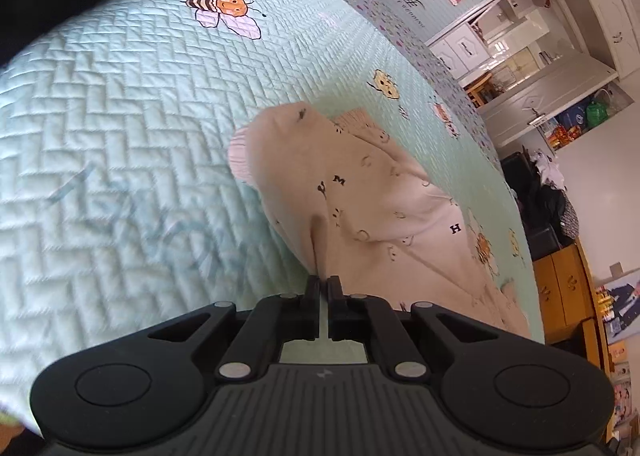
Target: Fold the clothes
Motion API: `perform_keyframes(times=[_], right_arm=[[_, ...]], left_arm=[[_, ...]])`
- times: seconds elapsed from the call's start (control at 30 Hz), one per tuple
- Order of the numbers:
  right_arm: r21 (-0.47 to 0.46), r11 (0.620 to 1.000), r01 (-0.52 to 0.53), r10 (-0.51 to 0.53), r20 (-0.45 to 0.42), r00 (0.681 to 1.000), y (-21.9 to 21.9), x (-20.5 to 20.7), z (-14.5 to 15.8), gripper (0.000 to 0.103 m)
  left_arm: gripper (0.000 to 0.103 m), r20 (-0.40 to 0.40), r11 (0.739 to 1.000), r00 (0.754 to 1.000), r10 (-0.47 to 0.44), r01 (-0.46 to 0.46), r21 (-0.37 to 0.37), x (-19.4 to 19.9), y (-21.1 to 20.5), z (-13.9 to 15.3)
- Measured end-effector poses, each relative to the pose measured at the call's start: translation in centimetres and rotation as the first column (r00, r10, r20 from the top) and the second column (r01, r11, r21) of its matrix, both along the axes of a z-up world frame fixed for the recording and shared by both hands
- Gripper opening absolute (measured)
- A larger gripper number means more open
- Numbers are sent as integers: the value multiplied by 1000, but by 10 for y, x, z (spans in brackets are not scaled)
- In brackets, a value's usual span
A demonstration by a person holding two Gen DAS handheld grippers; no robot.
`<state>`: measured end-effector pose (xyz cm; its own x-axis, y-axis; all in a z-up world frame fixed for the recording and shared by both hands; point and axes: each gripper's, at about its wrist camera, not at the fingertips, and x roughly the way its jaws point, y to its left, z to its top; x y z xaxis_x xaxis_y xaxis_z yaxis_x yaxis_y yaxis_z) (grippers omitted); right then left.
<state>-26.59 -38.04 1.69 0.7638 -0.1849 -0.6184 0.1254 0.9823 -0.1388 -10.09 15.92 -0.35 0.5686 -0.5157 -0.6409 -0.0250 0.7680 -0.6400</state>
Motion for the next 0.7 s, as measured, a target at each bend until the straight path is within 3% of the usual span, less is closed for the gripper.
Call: perform_keyframes(times=[0.17, 0.3, 0.4, 0.47, 0.53, 0.6, 0.7], right_arm=[[2, 999, 51, -51, 8, 999, -3, -36, 5, 14], [11, 995, 95, -95, 10, 995, -9, -44, 2, 14], [11, 991, 135, -134, -11, 991, -11, -33, 2, 21], [14, 991, 131, -131, 16, 991, -3, -31, 10, 25], [15, 993, 115, -116, 53, 992, 7, -32, 19, 38], [14, 995, 97, -98, 95, 991, 18, -33, 26, 65], [40, 998, 56, -61, 143, 988, 34, -31, 33, 72]], left_arm=[[2, -44, 1000, 999, 30, -30, 1, -53, 27, -6], [2, -46, 999, 998, 37, -38, -8, -65, 32, -10], [17, 8, 999, 999, 36, -36, -25, -54, 21, 3], [21, 35, 999, 998, 51, -50, -12, -41, 13, 12], [36, 48, 996, 995, 89, -91, 22, -26, 8, 19], [42, 49, 990, 991, 127, -130, 58, -10, 7, 22], [46, 24, 984, 988, 151, -153, 88, 13, 9, 17]])
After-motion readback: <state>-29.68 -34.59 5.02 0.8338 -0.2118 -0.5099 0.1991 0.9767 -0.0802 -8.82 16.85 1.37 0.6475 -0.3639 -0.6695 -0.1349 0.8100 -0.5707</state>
